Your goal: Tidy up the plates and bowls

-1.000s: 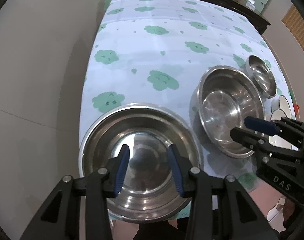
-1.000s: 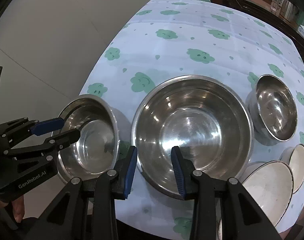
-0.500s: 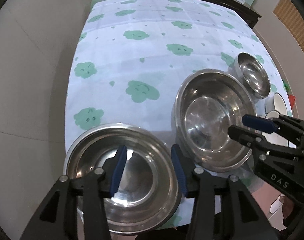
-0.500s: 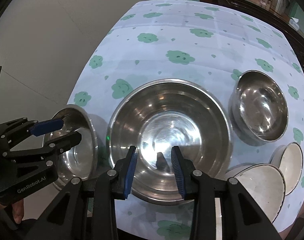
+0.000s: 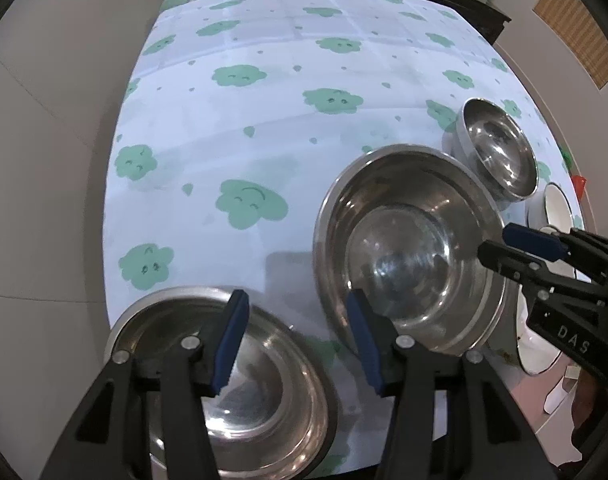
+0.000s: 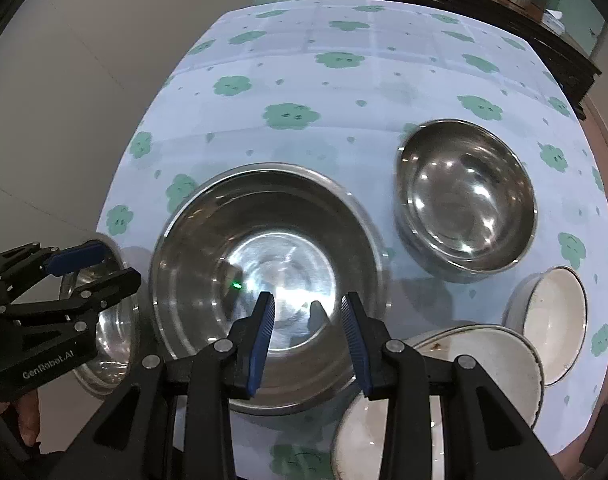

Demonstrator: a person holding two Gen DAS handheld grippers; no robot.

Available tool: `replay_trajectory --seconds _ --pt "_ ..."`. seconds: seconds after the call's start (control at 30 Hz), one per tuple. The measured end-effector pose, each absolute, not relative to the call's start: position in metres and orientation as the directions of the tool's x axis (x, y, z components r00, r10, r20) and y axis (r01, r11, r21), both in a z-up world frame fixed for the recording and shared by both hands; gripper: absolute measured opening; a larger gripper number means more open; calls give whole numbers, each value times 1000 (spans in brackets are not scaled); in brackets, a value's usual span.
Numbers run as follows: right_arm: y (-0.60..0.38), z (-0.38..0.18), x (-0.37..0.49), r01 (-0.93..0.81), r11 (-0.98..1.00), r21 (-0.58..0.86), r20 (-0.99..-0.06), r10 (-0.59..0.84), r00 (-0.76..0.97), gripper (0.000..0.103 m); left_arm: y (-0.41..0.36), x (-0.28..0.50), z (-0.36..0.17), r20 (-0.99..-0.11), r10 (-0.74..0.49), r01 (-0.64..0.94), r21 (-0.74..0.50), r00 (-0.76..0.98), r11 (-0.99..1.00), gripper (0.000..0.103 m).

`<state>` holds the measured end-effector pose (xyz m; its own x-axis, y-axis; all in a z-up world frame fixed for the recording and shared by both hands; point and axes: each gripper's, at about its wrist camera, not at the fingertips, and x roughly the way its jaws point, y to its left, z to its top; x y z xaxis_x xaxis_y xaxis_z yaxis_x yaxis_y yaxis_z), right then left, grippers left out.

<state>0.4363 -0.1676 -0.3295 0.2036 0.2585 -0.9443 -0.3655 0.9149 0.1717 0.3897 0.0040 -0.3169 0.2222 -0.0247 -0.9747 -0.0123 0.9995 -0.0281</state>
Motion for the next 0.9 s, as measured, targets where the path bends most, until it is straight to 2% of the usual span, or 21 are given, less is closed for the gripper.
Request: replay_trajectory --seconds 0.13,0.2,0.9 --pt "-175 -331 441 -350 923 161 -948 243 205 38 1 397 -320 -975 -29 -6 -32 220 999 53" --pt "-177 -332 443 -344 927 151 -951 232 206 38 0 401 -323 -976 -30 -7 -32 218 999 59" --pt "-183 -348 450 -325 933 155 -963 217 162 38 -9 411 -340 -983 -43 22 -39 177 999 59"
